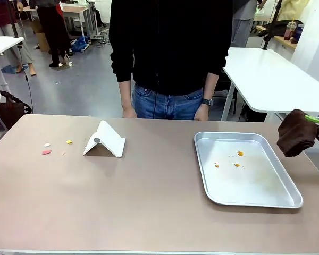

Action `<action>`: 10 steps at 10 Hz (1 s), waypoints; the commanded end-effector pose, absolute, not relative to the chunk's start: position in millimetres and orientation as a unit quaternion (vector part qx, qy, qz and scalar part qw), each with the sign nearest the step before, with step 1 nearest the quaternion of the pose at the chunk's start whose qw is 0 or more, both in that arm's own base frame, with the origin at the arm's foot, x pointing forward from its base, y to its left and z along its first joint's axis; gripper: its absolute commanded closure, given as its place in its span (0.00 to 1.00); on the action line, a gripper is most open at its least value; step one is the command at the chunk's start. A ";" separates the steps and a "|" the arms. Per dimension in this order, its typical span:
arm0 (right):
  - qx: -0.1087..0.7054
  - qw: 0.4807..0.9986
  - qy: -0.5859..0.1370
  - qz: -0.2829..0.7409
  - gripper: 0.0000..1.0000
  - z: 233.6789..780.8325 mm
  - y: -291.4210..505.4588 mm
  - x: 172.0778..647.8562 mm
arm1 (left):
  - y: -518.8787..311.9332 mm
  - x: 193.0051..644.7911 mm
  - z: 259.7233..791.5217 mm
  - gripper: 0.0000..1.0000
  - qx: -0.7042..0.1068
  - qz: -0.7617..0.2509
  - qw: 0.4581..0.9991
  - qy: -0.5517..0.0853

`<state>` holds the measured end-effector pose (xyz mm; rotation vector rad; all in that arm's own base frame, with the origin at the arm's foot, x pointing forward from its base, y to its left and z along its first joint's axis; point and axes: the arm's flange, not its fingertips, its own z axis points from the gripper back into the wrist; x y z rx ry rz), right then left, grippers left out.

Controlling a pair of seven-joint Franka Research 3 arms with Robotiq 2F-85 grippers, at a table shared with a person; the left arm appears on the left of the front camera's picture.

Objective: Clean the surface of the table.
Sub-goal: Hold the Lint Roller with your left hand and the towel with your right hand, then if a person points to the right, clean the right side of the table with your right hand, and if they point to the left, clean the left side with your left hand.

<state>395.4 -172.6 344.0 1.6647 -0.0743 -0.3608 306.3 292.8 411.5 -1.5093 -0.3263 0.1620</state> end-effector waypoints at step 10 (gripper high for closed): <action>0.737 0.657 -0.026 -0.157 1.00 351.6 -172.5 396.6 | 291.5 303.1 414.6 0.85 -0.680 0.063 0.715 -0.150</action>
